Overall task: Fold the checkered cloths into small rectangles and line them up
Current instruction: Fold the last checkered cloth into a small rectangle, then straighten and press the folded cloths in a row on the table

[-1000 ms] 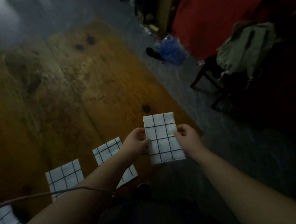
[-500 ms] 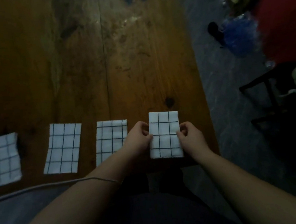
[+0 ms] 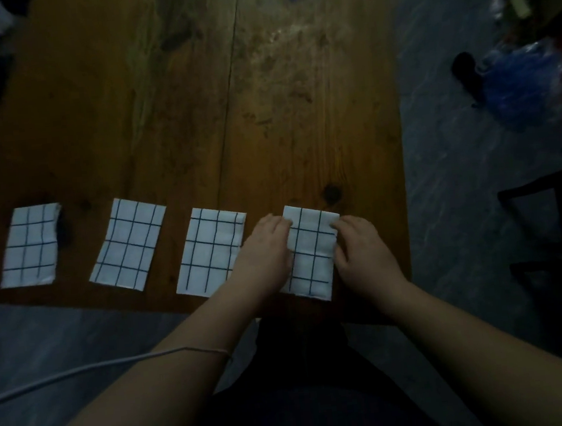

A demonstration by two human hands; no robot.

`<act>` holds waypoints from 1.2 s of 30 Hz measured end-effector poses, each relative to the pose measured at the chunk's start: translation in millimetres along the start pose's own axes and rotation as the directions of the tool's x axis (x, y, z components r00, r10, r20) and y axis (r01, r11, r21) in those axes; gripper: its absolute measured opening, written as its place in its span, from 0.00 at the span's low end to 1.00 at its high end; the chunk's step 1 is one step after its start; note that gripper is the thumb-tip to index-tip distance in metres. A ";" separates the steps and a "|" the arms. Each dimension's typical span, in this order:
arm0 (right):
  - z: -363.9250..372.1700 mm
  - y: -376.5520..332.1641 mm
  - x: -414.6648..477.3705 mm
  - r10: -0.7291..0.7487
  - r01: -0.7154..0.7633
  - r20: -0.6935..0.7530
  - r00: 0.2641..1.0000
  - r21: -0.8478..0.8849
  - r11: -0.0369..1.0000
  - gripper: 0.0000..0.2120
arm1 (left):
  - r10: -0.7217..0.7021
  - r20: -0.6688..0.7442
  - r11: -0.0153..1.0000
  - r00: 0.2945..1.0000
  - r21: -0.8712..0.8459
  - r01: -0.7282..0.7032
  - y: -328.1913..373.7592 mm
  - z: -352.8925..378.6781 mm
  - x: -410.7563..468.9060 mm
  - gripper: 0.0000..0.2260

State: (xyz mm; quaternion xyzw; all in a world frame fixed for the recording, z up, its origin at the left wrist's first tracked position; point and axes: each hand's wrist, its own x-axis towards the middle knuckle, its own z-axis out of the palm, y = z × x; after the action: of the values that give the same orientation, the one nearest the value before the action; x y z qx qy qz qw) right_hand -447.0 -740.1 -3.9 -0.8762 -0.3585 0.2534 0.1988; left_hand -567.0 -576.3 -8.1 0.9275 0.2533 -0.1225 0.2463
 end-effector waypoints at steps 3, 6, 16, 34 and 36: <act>19.5 -2.6 8.9 -0.082 0.103 0.104 0.991 -0.219 0.970 0.30 | 0.114 0.059 0.985 0.992 0.121 -0.120 -4.6 15.9 13.2 0.31; 38.5 -0.4 16.6 -0.014 0.067 0.161 0.987 -0.328 0.942 0.33 | 0.140 0.144 0.965 0.980 0.199 -0.167 -15.1 32.7 26.5 0.33; 55.5 2.7 17.7 0.067 0.001 0.152 0.986 -0.410 0.912 0.36 | 0.165 0.214 0.936 0.963 0.275 -0.221 -31.2 48.2 31.6 0.33; 54.6 -28.5 -29.9 0.254 -0.256 0.067 0.965 0.022 0.966 0.29 | 0.129 0.177 0.992 0.976 -0.036 -0.124 -43.0 36.1 -41.1 0.30; 55.4 -31.2 -29.5 0.240 -0.241 0.084 0.967 0.007 0.970 0.30 | 0.111 0.165 0.994 0.980 -0.034 -0.106 -43.3 36.3 -45.9 0.30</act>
State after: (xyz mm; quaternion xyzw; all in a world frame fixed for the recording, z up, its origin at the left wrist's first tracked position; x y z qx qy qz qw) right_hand -514.1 -731.7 -22.4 -0.9003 -0.2553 0.3147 0.1589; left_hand -632.3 -581.5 -39.9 0.9232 0.1823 -0.1828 0.2847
